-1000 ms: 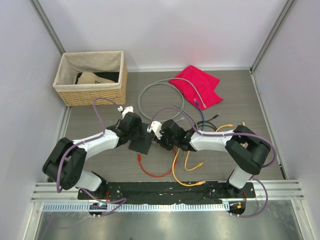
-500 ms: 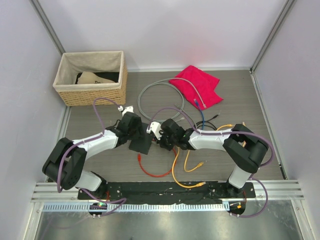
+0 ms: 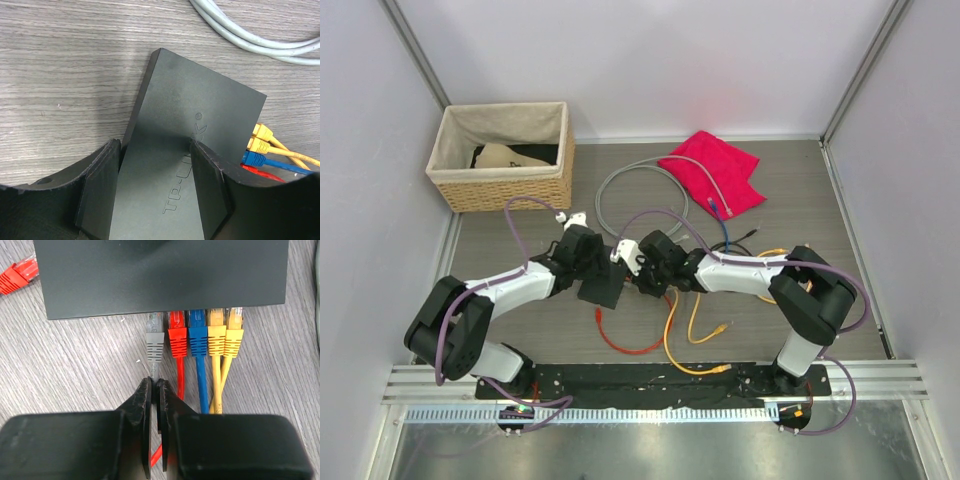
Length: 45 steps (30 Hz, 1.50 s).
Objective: Insert the plug into the switch port
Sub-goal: Insert the connector into the switch port.
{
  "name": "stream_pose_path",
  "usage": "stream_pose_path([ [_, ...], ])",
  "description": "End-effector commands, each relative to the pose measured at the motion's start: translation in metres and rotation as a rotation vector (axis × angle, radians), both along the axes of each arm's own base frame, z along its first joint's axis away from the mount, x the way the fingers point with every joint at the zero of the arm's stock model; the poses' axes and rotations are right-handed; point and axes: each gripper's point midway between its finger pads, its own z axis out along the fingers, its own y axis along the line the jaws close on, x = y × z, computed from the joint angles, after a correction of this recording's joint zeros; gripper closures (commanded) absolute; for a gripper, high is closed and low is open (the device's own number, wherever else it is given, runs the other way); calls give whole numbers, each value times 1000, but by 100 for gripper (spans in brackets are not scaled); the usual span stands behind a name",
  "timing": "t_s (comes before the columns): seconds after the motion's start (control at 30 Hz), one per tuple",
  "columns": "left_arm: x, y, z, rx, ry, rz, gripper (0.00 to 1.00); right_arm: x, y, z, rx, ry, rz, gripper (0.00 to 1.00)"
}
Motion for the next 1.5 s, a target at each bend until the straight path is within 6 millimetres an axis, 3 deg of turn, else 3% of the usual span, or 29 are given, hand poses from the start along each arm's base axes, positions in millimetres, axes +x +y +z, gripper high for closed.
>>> stream_pose_path([
  [0.0, -72, -23, -43, -75, 281, -173, 40, 33, 81, 94, 363, -176, 70, 99],
  [0.1, -73, -30, -38, -108, 273, -185, 40, 34, 86, 83, 378, -156, 62, 99],
  [0.3, -79, -45, -36, -161, 282, -213, 39, 35, 100, 98, 478, -166, 64, 99],
  [0.53, -84, -48, -41, -157, 296, -224, 40, 47, 102, 147, 582, -280, 40, 99],
  [0.67, -87, -45, -45, -144, 305, -220, 40, 51, 105, 159, 619, -316, 30, 99],
  [0.8, -83, -33, -46, -97, 297, -170, 40, 45, 105, 133, 549, -256, 61, 99],
  [0.87, -76, -28, -44, -78, 276, -143, 40, 39, 94, 110, 516, -222, 38, 99],
  [0.97, -74, -30, -40, -88, 269, -156, 40, 29, 82, 91, 496, -162, 3, 99],
  [1.13, -78, -43, -39, -138, 284, -192, 40, 30, 88, 108, 574, -183, -6, 99],
  [1.27, -81, -39, -41, -125, 286, -187, 40, 42, 101, 143, 626, -254, 21, 99],
  [1.43, -81, -44, -36, -132, 271, -211, 40, 53, 120, 174, 659, -308, 65, 99],
  [1.47, -81, -45, -35, -135, 269, -212, 40, 55, 123, 170, 654, -306, 67, 99],
])
